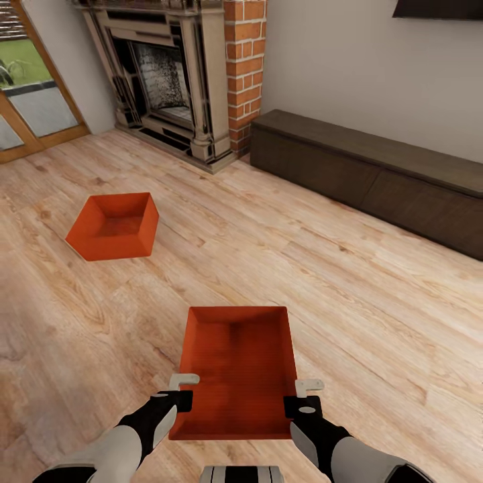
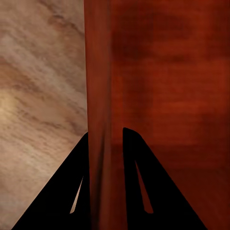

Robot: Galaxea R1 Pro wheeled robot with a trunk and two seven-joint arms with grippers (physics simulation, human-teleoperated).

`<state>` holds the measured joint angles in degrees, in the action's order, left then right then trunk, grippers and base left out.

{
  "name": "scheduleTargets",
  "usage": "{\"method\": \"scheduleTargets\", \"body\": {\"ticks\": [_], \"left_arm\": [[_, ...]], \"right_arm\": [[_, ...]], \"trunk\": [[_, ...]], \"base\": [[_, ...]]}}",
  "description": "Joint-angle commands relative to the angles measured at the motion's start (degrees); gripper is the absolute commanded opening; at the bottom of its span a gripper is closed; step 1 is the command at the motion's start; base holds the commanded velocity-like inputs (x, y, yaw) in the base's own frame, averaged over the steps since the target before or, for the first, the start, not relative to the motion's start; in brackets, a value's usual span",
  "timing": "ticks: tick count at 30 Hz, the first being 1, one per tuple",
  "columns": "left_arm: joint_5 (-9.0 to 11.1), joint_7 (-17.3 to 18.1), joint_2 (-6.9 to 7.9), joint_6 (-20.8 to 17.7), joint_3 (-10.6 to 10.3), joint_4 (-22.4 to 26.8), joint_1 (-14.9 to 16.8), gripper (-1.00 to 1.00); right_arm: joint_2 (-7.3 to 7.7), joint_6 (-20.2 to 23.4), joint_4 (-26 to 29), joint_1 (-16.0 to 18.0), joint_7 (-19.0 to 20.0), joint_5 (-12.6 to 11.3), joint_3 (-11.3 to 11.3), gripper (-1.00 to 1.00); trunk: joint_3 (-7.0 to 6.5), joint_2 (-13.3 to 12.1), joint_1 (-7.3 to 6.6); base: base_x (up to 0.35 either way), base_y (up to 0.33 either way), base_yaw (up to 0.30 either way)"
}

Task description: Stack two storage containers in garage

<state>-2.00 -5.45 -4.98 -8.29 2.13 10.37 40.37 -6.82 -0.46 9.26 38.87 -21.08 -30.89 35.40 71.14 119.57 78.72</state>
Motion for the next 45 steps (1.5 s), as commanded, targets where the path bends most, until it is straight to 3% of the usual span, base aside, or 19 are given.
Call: {"method": "scheduleTargets", "body": {"ticks": [1, 14, 17, 23, 45], "left_arm": [[-1.0, -0.6, 0.25, -0.4, 0.6, -0.1, 0.0, -1.0], [-0.9, -0.6, 0.32, -0.4, 0.6, -0.1, 0.0, -1.0], [0.7, -0.6, 0.32, -0.4, 0.6, -0.1, 0.0, -1.0], [1.8, -0.6, 0.37, -0.4, 0.5, -0.1, 0.0, -1.0], [1.9, -0.6, 0.66, 0.0, 0.5, 0.0, 0.0, -1.0]], "right_arm": [[0.05, -0.2, 0.1, 0.1, -0.6, 1.4, -0.9, -1.0], [0.05, -0.2, 0.2, 0.1, -0.6, 1.4, -0.9, -1.0], [0.05, -0.3, 0.2, 0.1, -0.6, 1.4, -0.9, -1.0], [0.05, -0.3, 0.2, 0.1, -0.6, 1.4, -0.9, -1.0], [0.05, -0.3, 0.2, 0.1, -0.6, 1.4, -0.9, -1.0]], "trunk": [[-0.16, -0.4, -0.23], [-2.49, -5.6, -3.09], [-3.03, -6.8, -3.75], [-4.11, -9.2, -5.06], [-8.05, -18.1, -9.9]], "base": [[0.0, 0.0, 0.0], [0.0, 0.0, 0.0], [0.0, 0.0, 0.0], [0.0, 0.0, 0.0], [0.0, 0.0, 0.0]]}}
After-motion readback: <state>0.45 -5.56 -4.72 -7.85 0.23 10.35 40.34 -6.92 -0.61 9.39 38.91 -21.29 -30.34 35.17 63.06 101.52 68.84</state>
